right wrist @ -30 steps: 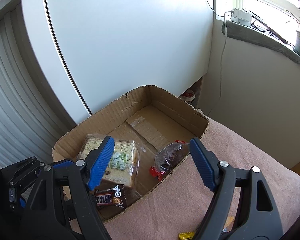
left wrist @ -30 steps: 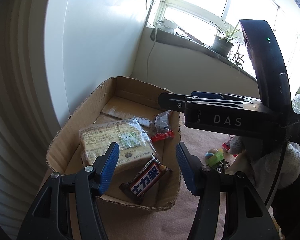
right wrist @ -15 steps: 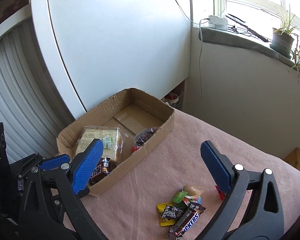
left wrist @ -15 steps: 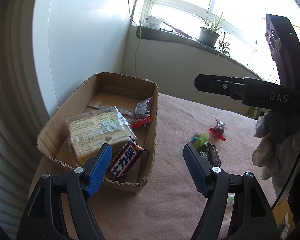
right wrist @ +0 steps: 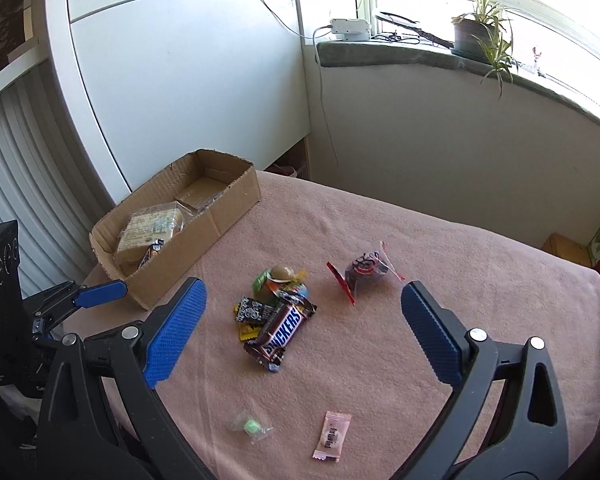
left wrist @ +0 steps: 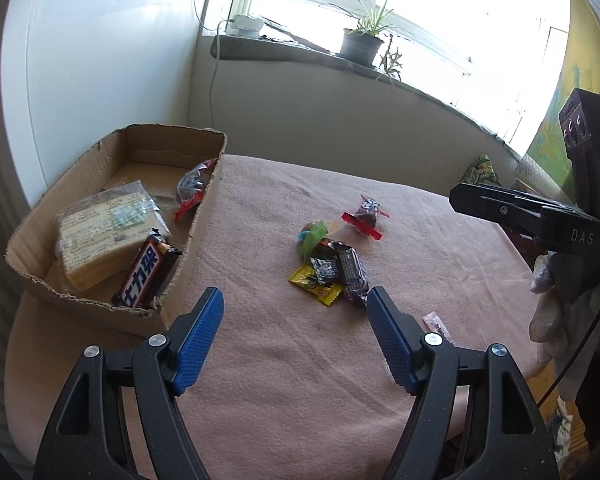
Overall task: Organize snacks
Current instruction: 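Grasp the green candy with the left gripper while the right gripper grasps the pink candy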
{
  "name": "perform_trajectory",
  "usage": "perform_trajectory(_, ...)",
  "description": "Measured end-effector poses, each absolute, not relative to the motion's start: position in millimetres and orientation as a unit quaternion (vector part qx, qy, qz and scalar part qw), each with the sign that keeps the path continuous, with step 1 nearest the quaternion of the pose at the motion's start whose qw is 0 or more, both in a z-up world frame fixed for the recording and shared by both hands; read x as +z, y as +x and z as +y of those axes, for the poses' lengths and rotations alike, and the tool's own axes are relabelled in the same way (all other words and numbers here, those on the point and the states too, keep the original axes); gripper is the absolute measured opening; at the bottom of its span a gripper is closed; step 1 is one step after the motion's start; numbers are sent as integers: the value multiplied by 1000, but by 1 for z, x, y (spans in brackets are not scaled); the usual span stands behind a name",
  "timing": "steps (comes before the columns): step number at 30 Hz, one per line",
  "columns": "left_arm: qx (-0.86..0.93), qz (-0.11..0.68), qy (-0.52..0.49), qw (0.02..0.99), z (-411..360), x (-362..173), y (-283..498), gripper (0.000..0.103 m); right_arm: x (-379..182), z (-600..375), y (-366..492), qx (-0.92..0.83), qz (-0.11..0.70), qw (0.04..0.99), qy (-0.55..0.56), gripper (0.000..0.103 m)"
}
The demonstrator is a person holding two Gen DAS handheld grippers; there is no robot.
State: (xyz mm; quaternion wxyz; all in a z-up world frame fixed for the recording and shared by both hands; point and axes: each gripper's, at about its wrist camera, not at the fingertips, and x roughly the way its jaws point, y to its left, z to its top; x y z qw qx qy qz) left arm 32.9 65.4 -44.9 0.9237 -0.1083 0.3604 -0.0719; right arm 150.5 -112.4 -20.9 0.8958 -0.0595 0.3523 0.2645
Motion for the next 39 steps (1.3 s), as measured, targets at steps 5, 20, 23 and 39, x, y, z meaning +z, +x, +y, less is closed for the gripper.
perform_trajectory(5, -108, 369, -106, 917, 39, -51, 26, 74, -44, -149, 133, 236, 370, 897, -47, 100)
perform_trajectory(20, -175, 407, -71, 894, -24, -84, 20, 48, -103, -165, 101, 250, 422, 869, -65, 73)
perform_trajectory(23, -178, 408, -67, 893, -28, -86, 23, 45, -111, -160, 101, 256, 427, 864, -76, 66)
perform_trajectory(39, -155, 415, -20, 896, -48, -105, 37, 32, -137, -151, 109, 268, 447, 848, -99, 46)
